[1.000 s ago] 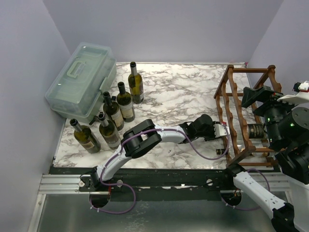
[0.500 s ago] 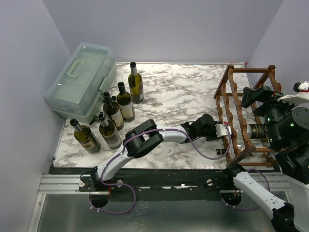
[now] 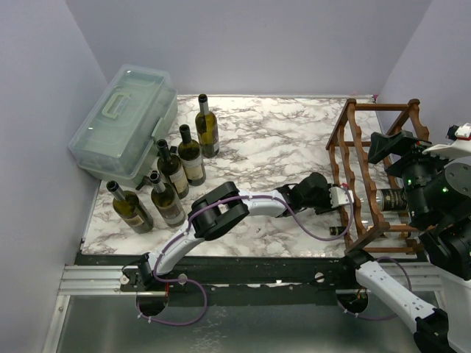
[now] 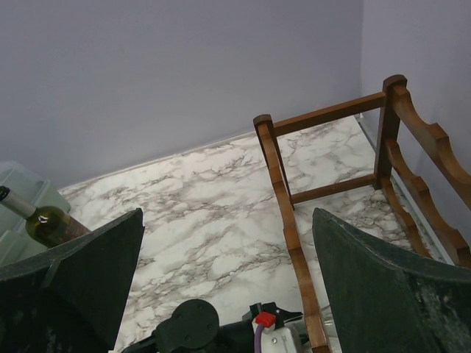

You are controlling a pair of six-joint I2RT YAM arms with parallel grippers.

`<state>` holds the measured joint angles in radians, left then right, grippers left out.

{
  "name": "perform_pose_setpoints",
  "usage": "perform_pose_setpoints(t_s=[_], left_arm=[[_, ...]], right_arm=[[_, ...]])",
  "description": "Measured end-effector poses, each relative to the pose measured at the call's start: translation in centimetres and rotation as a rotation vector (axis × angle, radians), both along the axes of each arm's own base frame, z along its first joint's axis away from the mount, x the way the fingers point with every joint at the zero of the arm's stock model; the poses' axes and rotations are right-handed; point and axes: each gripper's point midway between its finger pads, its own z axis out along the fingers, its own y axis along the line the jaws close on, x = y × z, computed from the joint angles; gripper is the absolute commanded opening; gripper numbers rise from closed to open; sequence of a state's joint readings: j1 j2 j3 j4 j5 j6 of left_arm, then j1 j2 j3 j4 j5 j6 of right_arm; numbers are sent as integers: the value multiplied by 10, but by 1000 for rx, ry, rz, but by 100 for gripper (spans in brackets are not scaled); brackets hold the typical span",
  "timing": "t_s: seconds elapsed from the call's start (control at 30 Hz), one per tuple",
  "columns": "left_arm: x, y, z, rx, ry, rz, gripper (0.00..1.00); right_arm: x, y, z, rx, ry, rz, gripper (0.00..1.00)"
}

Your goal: Put the wine bottle on the wine rack

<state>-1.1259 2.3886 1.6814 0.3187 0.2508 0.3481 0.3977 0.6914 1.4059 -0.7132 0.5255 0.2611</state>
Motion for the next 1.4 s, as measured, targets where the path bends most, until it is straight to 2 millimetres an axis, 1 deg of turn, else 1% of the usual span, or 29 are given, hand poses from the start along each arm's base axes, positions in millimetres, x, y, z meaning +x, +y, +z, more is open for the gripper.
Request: perform_pose_setpoints(t_s=[0.07, 0.13, 0.17, 0.2, 0.3, 0.37, 0.43, 0.6, 0.67, 0.8, 0.87, 0.93, 1.1, 1.4], left_arm=[[0, 0, 0, 2, 7, 2, 51], [0, 0, -1, 6, 14, 6, 58], [0, 2, -5, 21, 24, 19, 61], [2, 7, -14, 49, 36, 34, 63], [11, 12, -16, 46, 41, 64, 76], [15, 14, -15, 42, 40, 78, 78], [15, 19, -15, 46, 43, 88, 78], [16, 33, -16, 63, 57, 108, 68], [14, 36, -16, 66, 63, 110, 60], [10, 36, -17, 67, 80, 100, 41], [7, 35, -17, 68, 96, 92, 34], [6, 35, -18, 73, 106, 89, 30], [3, 33, -17, 78, 135, 81, 24], [0, 22, -18, 64, 166, 63, 23]], right_arm=[[0, 0, 0, 0, 0, 0, 100], [0, 0, 0, 0, 0, 0, 100], [0, 0, 0, 0, 0, 0, 100], [0, 0, 0, 0, 0, 0, 100], [0, 0, 0, 1, 0, 1, 100], [0, 0, 0, 1, -1, 1, 100], [0, 0, 0, 1, -1, 2, 100], [0, 2, 0, 1, -1, 11, 100], [-1, 2, 0, 2, -3, 13, 100], [-2, 2, 1, 4, -6, 15, 100], [-2, 2, 1, 7, -7, 15, 100], [-3, 2, 1, 11, -8, 16, 100], [-2, 3, 0, 14, -7, 18, 100], [-1, 4, -3, 18, -1, 23, 100]])
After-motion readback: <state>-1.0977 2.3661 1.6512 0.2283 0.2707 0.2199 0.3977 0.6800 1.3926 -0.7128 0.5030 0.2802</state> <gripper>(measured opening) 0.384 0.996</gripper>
